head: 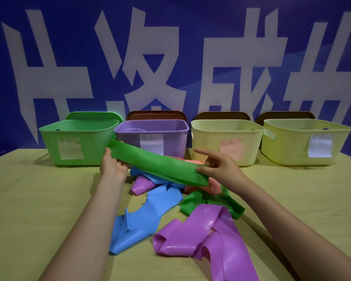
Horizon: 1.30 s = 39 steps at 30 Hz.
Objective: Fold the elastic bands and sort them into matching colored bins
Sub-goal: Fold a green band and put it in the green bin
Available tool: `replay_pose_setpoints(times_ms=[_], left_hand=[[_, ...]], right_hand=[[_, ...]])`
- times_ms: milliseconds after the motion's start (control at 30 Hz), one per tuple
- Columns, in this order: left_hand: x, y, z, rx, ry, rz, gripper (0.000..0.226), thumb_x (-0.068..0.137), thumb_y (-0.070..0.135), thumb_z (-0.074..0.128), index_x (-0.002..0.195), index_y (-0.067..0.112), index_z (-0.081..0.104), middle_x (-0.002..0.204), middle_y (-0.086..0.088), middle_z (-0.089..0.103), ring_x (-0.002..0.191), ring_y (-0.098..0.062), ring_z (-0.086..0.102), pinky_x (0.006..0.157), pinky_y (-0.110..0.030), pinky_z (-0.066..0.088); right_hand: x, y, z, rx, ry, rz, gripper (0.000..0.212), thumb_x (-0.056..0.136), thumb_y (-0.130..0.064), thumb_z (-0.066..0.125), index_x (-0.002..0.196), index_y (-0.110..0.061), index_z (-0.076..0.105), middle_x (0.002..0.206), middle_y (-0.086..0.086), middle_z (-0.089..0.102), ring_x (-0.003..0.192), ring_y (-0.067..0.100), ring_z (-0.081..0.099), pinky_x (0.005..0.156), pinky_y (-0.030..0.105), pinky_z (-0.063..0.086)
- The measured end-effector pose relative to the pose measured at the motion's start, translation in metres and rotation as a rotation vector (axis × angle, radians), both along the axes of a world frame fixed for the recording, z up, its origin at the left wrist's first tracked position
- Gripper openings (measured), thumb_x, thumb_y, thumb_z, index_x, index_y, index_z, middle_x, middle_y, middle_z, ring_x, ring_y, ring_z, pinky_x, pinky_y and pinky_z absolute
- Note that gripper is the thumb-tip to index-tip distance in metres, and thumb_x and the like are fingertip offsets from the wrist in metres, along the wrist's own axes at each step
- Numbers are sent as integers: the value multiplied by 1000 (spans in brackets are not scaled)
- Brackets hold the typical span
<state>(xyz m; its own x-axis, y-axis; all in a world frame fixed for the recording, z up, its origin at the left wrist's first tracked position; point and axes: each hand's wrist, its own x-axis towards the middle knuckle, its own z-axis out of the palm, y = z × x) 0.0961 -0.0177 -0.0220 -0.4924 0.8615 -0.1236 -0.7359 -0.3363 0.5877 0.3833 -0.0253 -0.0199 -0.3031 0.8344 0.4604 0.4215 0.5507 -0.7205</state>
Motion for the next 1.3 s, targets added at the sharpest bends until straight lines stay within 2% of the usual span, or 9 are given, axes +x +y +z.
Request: replay_pose_setpoints(times_ms=[200, 367, 533, 700, 833, 1000, 1133, 1233, 1300], left_hand=[[-1, 5, -1, 13, -48, -23, 30, 102, 36, 38, 110, 17, 59, 130, -4, 59, 120, -17, 55, 106, -34, 41], [7, 9, -3, -9, 40, -89, 35, 101, 35, 41, 124, 13, 58, 119, -4, 63, 107, -19, 59, 99, -36, 46], [11, 11, -1, -16, 117, -78, 28, 102, 33, 41, 112, 14, 58, 99, -2, 65, 87, -14, 61, 89, -35, 49], [8, 11, 1, 10, 59, -36, 27, 102, 35, 40, 102, 17, 60, 102, -1, 67, 84, -13, 61, 83, -32, 51], [6, 6, 7, 46, 36, 17, 34, 102, 38, 36, 87, 19, 61, 60, 5, 70, 75, -13, 61, 65, -28, 48], [-1, 9, 6, 41, -10, 40, 34, 102, 38, 37, 109, 17, 62, 115, -3, 67, 104, -21, 62, 66, -31, 50], [-3, 10, 5, 57, -23, 62, 32, 102, 36, 38, 111, 16, 61, 128, -7, 61, 99, -20, 63, 70, -32, 51], [1, 8, 7, 33, 13, 41, 31, 102, 37, 36, 97, 19, 61, 109, -3, 67, 91, -18, 63, 66, -33, 48], [5, 5, 8, 25, 47, 39, 32, 102, 38, 36, 91, 20, 60, 84, 2, 71, 82, -16, 62, 61, -31, 45]], right_hand=[[-9, -3, -3, -22, 192, 178, 72, 82, -4, 72, 134, -43, 44, 69, 0, 55, 67, 9, 47, 72, 24, 45], [-13, -8, -14, -75, -62, 122, 60, 80, -2, 71, 129, -32, 55, 90, -4, 50, 65, 9, 48, 61, 15, 42], [-14, -4, -24, -60, -455, 19, 58, 79, -8, 67, 133, -18, 50, 110, 4, 48, 89, 13, 48, 77, 15, 36], [-11, -5, -17, -145, -504, 0, 27, 75, -5, 66, 102, -10, 67, 88, 4, 65, 76, 18, 57, 58, 20, 41], [-3, -5, -5, -231, -470, 11, 15, 76, -19, 76, 87, -9, 71, 85, 14, 70, 62, 15, 57, 59, 31, 50], [4, -12, 12, -334, -186, 149, 7, 85, -16, 71, 80, -11, 73, 71, 8, 70, 61, 14, 62, 63, 31, 48], [5, -7, 11, -189, -96, 32, 8, 87, -17, 68, 88, -21, 75, 80, 0, 72, 75, 8, 60, 69, 20, 47], [6, -7, 7, -130, -265, 9, 20, 89, -17, 65, 107, -26, 72, 84, -14, 68, 72, -1, 60, 69, 17, 48], [5, -7, 3, -175, -317, 31, 16, 90, -16, 64, 103, -18, 73, 84, -4, 71, 66, 2, 62, 64, 18, 47]])
